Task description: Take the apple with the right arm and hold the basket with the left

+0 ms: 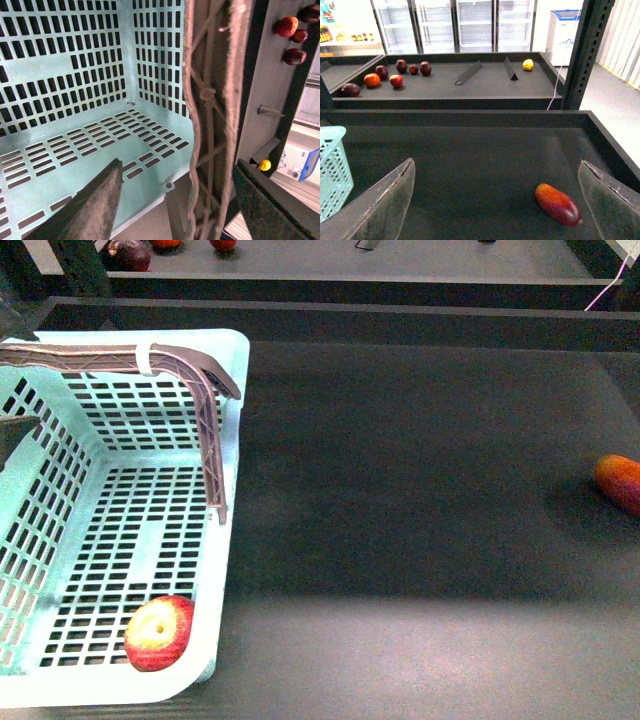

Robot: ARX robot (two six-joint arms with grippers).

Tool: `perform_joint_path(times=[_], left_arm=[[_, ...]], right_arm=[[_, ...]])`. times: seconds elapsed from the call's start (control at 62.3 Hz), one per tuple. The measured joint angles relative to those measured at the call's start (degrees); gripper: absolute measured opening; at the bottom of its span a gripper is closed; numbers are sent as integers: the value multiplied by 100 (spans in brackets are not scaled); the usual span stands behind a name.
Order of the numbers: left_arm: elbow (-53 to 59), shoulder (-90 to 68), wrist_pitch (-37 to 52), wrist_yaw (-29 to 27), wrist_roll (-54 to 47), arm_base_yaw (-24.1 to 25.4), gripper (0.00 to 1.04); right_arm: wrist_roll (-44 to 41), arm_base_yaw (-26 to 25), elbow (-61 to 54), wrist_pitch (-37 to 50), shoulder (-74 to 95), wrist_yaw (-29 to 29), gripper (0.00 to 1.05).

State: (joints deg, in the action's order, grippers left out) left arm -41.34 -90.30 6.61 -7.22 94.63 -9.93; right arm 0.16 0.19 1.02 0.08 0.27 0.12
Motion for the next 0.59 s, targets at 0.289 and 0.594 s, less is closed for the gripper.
perform_joint_path(times=[0.289, 0.594], left_arm=[[330, 1652, -1045, -852, -9, -575, 98], [1740, 1976, 2343, -691, -3307, -525, 77]], right_arm=[[0, 0, 0, 0, 0, 0, 96], [0, 0, 0, 0, -4, 0, 96]])
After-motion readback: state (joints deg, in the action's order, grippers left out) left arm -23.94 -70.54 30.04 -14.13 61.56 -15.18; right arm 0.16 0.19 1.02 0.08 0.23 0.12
